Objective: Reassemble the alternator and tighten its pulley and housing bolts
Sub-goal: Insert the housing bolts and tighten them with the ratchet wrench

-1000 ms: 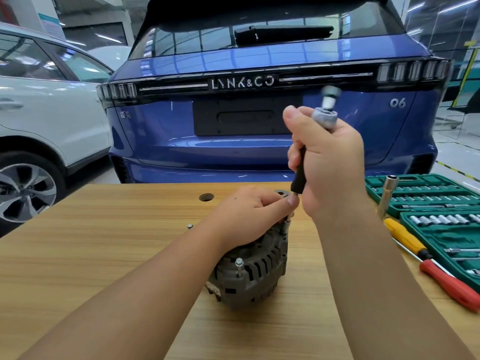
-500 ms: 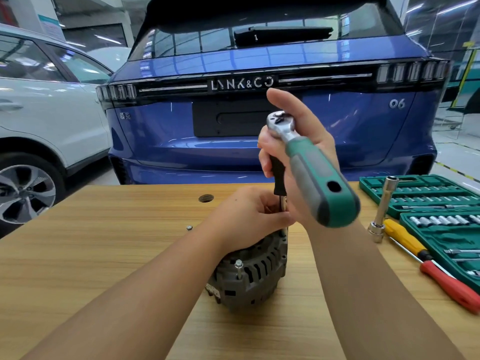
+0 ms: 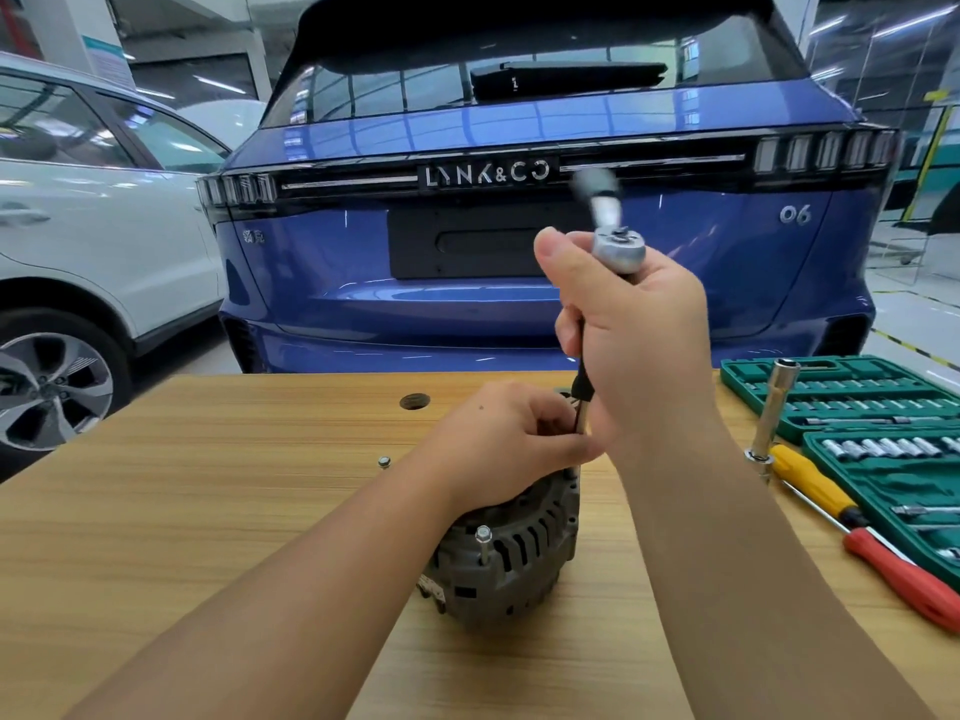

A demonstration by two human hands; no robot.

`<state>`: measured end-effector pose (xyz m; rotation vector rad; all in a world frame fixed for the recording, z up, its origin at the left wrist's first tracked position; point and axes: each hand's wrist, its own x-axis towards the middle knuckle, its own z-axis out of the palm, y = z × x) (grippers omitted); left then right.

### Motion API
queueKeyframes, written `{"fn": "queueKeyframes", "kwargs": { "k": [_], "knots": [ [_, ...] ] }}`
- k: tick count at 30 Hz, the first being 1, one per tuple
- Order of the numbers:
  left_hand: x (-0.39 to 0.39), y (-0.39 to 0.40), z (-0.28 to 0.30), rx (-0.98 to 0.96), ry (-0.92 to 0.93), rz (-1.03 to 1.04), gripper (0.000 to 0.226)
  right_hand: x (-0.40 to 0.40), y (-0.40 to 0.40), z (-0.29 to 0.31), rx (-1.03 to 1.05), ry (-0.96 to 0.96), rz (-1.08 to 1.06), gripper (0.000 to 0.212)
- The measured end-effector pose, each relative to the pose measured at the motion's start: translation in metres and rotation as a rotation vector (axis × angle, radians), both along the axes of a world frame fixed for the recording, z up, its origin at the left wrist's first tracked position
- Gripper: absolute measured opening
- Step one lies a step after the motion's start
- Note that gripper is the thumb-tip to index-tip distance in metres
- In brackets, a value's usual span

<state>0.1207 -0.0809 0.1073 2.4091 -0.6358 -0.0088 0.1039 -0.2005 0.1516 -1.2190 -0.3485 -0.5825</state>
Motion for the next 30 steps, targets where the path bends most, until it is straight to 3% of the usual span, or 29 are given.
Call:
{"fn": "queueKeyframes", "kwargs": {
  "k": [2,5,10,13,18,22,25,28,30],
  "knots": [
    [0.001,0.001,-0.001,0.006,0.000,0.016,0.020,0.001,-0.005,0.001,0.014,0.009,0.140,0.023],
    [0.003,0.002,-0.002,-0.019,0.001,0.004,0.018,0.001,-0.002,-0.004,-0.016,-0.084,0.292,0.034],
    [0.008,0.006,-0.008,-0.117,-0.009,-0.045,0.007,0.002,0.010,-0.007,-0.055,-0.252,0.187,0.043],
    [0.017,0.006,-0.017,-0.120,-0.049,-0.044,0.033,0.002,0.008,-0.009,-0.032,-0.236,0.245,0.045],
    [0.027,-0.002,-0.030,-0.225,0.018,-0.026,0.028,0.000,-0.001,-0.006,0.067,-0.128,0.488,0.038],
    [0.024,0.005,-0.022,-0.143,-0.050,-0.010,0.003,-0.001,0.003,-0.004,0.011,-0.091,0.387,0.041],
    [0.014,0.004,-0.012,-0.098,-0.029,-0.033,0.009,-0.003,0.004,-0.001,0.061,-0.063,0.256,0.042],
    [0.006,0.001,-0.005,-0.039,-0.008,-0.008,0.017,-0.001,-0.002,0.000,0.033,-0.031,0.037,0.026],
    [0.005,0.001,-0.004,-0.041,0.009,0.001,0.016,0.000,-0.007,0.000,0.014,0.002,0.062,0.018]
  ]
}}
